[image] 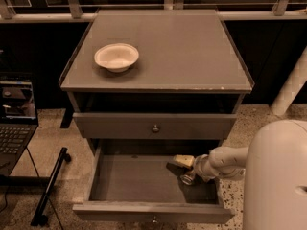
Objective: Pick orange can from middle drawer and place on counter
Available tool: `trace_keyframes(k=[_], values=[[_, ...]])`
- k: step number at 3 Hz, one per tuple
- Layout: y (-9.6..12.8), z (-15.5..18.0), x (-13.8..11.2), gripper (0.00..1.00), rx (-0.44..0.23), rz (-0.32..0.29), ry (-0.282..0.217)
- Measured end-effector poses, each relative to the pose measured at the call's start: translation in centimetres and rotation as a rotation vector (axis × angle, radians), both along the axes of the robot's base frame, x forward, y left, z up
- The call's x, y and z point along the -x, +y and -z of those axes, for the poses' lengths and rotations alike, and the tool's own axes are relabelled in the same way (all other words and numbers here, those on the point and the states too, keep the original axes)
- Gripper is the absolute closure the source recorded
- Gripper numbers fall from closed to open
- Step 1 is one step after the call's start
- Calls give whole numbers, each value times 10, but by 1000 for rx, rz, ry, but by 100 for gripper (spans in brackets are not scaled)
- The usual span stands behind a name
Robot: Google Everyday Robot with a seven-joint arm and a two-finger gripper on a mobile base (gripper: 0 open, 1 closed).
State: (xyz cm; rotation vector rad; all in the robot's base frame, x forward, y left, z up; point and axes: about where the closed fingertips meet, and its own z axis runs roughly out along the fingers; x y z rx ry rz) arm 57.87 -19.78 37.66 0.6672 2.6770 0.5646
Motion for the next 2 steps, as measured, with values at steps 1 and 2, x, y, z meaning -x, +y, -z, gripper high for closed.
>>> trace_keyframes(k=[1,2], values=[[1,4,2,0,-2,3,17],[2,5,4,17,-1,2,29]])
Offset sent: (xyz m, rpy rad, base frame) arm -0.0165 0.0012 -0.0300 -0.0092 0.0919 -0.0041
